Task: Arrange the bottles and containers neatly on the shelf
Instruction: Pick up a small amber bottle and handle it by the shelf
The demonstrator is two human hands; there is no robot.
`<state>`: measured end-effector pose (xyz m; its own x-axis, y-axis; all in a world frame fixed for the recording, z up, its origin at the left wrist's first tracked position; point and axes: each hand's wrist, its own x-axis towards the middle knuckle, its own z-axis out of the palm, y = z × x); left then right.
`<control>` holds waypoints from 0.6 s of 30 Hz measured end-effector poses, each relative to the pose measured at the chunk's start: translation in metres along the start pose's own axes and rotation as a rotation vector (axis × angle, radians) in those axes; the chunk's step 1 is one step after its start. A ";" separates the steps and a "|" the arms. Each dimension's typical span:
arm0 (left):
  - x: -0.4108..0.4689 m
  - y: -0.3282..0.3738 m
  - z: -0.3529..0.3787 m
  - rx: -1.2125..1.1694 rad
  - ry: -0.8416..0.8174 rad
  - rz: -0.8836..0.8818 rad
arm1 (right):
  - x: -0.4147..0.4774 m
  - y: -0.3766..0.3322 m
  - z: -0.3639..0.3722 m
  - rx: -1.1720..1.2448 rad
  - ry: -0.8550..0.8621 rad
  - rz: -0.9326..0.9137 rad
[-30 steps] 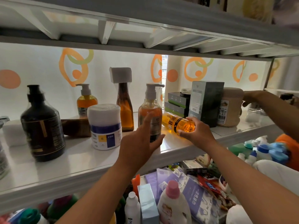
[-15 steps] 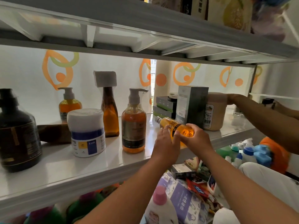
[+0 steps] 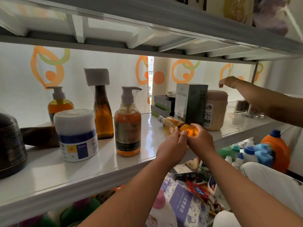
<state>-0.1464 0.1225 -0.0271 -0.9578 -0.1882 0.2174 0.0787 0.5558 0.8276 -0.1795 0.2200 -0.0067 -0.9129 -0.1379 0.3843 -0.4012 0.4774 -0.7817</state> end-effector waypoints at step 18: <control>-0.018 0.002 -0.009 -0.164 0.105 0.128 | -0.007 -0.012 -0.008 -0.127 0.037 -0.050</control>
<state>-0.1266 0.1198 -0.0243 -0.9036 -0.2131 0.3717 0.2498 0.4429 0.8611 -0.1672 0.2224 0.0044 -0.8878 -0.1329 0.4407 -0.4308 0.5768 -0.6940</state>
